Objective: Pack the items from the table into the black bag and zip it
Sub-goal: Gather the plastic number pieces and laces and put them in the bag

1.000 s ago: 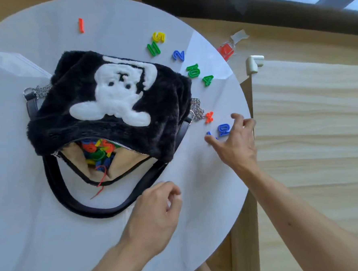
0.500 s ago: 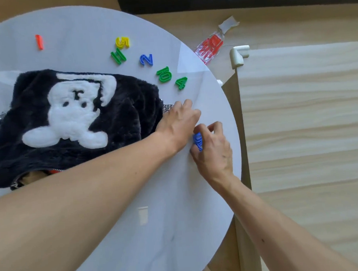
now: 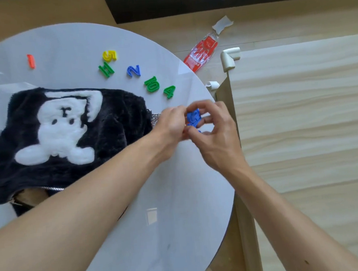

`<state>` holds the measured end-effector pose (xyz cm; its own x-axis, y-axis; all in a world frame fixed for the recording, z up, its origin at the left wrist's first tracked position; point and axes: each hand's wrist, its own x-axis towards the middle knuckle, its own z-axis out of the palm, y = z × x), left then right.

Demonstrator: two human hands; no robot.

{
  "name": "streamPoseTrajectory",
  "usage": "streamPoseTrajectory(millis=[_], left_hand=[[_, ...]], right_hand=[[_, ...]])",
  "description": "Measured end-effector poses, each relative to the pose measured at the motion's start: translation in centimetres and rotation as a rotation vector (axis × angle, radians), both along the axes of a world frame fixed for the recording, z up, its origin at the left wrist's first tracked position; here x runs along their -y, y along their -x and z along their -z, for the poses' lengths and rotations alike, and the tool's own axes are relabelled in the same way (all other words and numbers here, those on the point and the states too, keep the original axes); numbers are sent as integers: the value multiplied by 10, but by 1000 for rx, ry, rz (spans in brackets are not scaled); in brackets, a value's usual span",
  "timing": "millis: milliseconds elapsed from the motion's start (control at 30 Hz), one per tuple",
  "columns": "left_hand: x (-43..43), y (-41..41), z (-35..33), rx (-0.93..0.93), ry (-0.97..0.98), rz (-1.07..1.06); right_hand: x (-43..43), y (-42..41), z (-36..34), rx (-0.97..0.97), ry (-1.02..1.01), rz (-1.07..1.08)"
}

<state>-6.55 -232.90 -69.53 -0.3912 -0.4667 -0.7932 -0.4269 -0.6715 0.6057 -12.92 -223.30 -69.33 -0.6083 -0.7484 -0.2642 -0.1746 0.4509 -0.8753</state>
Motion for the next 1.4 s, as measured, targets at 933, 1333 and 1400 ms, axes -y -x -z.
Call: streamPoseTrajectory(millis=[933,1333,1400], left_hand=[[204,-238,-48,-205,-215,-887],[261,-285,-7,-199,-233,-884],[269,-279,-8,-193,-224,-864]], right_hand=[[302,-154,-6,-522,-204,-778],[393,-193,62,-691,-306,-693],[383,-191,47,-421,-179,-528]])
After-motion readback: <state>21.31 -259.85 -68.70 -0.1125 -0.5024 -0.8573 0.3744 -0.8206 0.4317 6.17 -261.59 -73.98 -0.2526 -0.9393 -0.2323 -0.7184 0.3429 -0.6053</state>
